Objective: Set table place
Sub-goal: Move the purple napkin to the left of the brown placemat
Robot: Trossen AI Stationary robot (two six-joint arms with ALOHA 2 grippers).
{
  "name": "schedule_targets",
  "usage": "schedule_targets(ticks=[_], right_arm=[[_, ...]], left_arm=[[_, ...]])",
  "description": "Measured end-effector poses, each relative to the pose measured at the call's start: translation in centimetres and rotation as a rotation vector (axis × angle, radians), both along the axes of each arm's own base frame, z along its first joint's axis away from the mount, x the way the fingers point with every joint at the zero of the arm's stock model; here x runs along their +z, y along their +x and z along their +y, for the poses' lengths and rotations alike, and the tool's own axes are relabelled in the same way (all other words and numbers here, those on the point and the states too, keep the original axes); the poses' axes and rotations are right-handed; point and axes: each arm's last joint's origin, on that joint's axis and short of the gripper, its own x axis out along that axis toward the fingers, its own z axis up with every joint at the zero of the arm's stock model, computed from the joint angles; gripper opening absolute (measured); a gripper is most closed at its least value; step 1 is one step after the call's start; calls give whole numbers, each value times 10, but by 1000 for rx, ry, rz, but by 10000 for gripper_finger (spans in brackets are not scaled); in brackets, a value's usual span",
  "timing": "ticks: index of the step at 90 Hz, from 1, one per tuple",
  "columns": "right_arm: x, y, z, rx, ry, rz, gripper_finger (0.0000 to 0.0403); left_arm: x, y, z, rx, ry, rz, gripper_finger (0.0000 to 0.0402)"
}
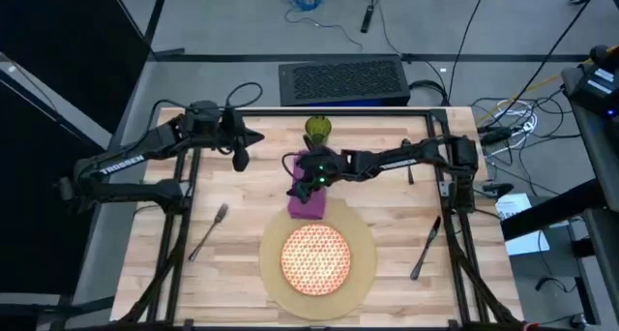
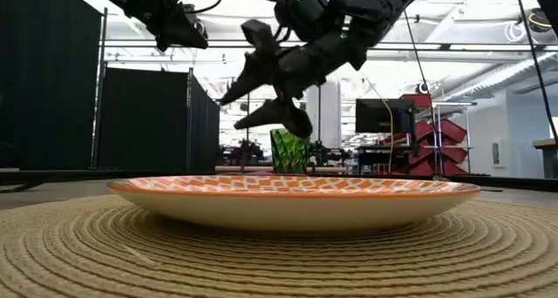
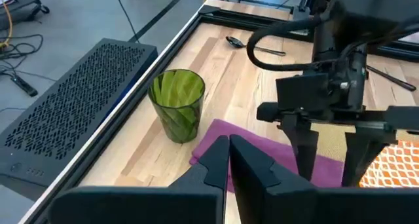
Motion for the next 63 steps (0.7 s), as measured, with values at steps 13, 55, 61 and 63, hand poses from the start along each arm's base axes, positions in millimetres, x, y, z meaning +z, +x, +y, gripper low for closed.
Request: schedule_targets(ticks=[13, 55, 61, 63], right_arm=[[38, -28, -3, -96, -222, 102, 197], [172, -190, 15, -464, -592, 170, 167], [178, -205, 15, -496, -605, 172, 167], [180, -209, 16, -501, -608, 173, 167]], left_arm=[[-10, 19, -9, -146, -77, 17, 0], [-88, 114, -32, -340, -210, 149, 0], [-106, 120, -36, -339, -256, 221, 0], [-111, 122, -36, -330, -268, 241, 0]])
